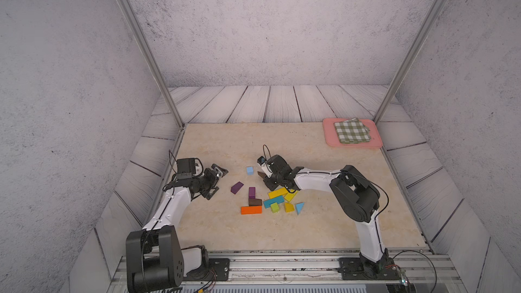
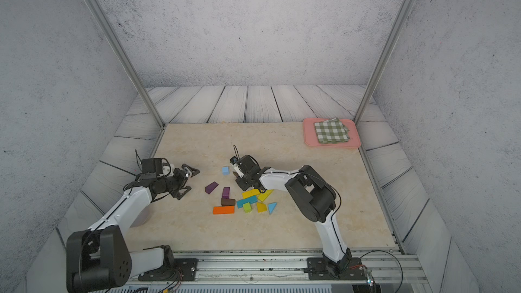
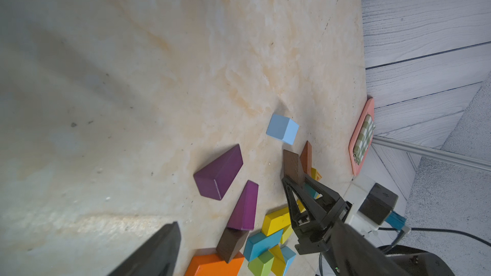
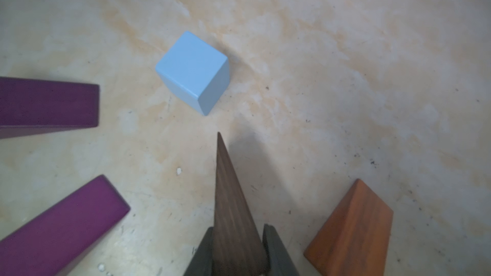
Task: Assemble a small pinwheel with building blocks
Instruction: Assemble the building block at the center of the board.
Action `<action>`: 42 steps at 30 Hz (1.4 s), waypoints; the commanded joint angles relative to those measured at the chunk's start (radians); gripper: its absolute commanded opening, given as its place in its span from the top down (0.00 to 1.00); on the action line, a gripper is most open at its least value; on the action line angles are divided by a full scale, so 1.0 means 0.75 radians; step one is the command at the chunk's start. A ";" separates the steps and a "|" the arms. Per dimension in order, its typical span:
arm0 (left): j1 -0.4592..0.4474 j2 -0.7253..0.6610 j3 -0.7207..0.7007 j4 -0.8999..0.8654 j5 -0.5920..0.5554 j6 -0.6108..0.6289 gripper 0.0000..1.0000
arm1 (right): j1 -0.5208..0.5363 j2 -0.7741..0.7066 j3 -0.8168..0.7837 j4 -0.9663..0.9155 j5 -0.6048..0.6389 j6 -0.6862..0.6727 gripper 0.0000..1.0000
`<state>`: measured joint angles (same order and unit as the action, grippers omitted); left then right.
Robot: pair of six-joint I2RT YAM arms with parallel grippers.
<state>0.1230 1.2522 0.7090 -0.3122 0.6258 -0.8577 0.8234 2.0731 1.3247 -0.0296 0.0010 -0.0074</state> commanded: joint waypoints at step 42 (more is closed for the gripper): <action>0.020 0.011 0.077 -0.076 0.017 0.071 0.04 | -0.049 0.103 0.107 -0.087 -0.059 -0.086 0.78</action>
<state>0.1287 1.2831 0.7685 -0.3496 0.6464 -0.8261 0.7921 2.1429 1.4132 -0.0662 -0.0677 -0.0608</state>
